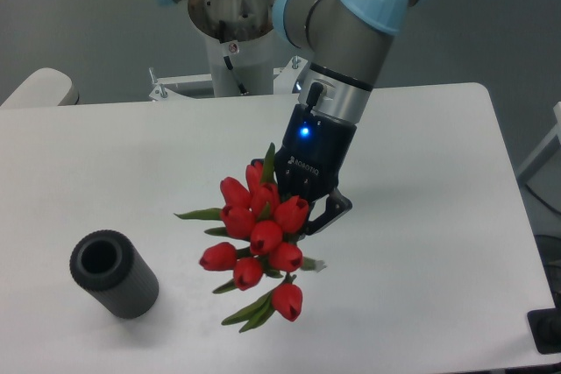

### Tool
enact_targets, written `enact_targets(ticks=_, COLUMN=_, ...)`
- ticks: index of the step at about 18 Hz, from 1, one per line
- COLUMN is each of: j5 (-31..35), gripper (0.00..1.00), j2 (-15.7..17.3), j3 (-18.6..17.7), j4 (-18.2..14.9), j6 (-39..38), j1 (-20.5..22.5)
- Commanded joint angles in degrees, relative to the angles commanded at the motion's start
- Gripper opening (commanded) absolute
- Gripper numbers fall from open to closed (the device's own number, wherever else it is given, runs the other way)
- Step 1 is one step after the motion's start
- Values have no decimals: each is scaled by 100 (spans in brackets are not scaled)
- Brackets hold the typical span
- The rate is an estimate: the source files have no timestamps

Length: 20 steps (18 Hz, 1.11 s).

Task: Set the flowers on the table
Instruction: 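Carry the red tulip bouquet with the gripper, tilting the stems downward, then lower the tulip bouquet and lay it flat on the table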

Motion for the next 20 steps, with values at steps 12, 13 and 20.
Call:
enact_targets(ticks=12, j5=2454, gripper=28, j2=290, j3=-1124, j4=-18, j6=2312, j1=-441)
enact_targets(ticks=13, j5=2638, gripper=28, j2=308, j3=-1273, j4=-18, j6=2435, j1=-449)
enact_targets(ticks=20, j5=3062, gripper=28, j2=483, j3=-2144, j4=-26, j6=3025, j1=-511)
